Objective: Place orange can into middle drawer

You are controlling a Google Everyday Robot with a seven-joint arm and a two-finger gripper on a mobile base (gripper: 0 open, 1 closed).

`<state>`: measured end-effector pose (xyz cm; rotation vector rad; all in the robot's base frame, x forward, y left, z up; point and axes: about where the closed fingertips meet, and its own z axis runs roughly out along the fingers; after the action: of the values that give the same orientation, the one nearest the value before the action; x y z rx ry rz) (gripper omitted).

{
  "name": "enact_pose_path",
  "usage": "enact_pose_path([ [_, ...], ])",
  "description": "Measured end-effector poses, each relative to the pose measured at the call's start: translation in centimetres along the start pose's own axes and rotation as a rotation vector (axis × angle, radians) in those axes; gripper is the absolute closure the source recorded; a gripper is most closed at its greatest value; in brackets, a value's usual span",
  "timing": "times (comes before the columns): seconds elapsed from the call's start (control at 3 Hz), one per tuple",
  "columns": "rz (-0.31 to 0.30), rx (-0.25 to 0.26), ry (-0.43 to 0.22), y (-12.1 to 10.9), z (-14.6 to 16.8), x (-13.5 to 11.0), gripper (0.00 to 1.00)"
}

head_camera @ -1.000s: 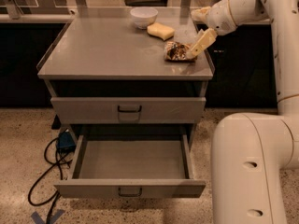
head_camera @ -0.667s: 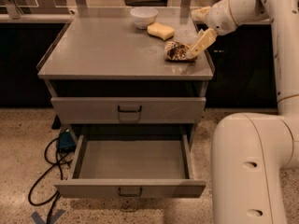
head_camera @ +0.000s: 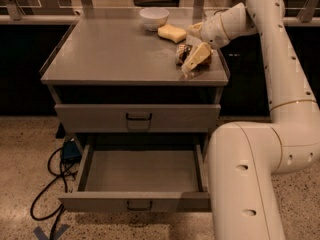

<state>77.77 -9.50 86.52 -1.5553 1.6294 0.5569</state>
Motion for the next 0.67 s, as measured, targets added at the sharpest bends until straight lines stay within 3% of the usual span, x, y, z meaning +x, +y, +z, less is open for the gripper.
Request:
enact_pose_path([
  [0.67, 0.036, -0.008, 0.001, -0.13, 1.12, 1.27, 0.0],
])
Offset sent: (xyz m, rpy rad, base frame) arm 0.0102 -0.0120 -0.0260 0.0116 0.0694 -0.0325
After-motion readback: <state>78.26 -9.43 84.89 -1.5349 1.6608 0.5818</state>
